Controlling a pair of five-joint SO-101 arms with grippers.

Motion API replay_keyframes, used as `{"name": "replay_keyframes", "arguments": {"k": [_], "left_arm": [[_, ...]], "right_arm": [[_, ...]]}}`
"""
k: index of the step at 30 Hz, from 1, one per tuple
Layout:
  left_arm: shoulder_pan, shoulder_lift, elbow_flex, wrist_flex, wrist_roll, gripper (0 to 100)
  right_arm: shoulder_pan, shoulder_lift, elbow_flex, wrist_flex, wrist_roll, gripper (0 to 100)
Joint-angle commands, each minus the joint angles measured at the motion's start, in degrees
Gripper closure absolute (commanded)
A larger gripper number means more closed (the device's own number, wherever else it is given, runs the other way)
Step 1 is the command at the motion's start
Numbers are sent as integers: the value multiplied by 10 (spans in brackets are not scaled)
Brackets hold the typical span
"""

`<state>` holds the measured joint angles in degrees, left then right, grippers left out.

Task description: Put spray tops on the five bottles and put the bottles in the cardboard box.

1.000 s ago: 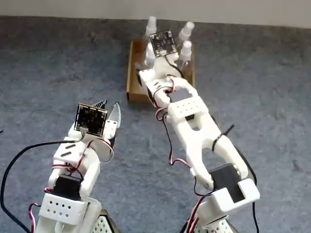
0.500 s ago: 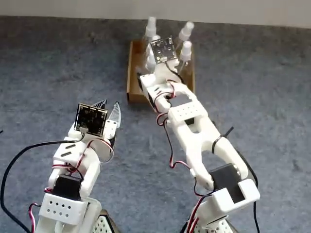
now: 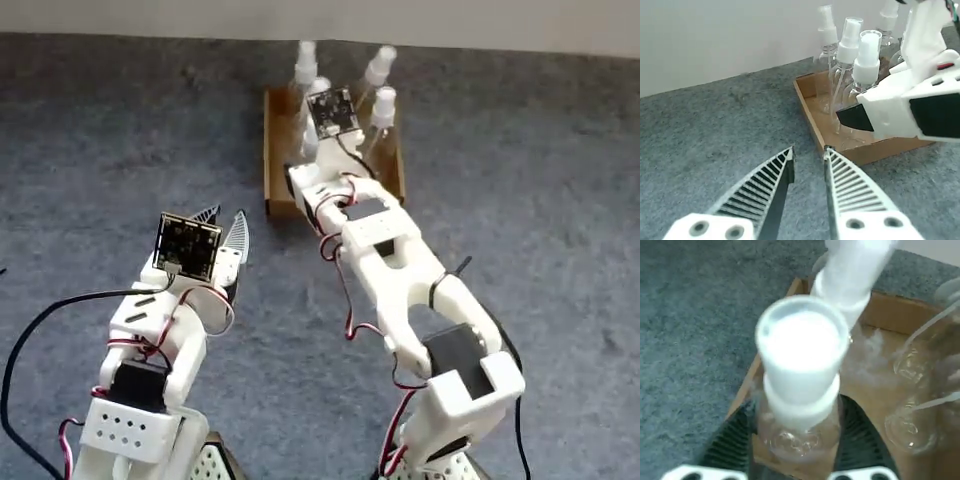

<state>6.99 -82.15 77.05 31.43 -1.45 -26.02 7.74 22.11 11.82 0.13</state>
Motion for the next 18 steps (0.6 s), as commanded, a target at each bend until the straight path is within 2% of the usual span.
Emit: {"name": "replay_keyframes", "arguments": {"k": [1,11,18], "left_arm": [[3,-2,-6,-12,-4,941],[12,-2,-3,-12,-4,941],[13,-2,-3,-12,-4,941]], "right_arm": [[-8,-6,-10,-5,6,995],[-8,-5,-6,-5,7,993],[-24,-8,-9,-5,16,837]]}}
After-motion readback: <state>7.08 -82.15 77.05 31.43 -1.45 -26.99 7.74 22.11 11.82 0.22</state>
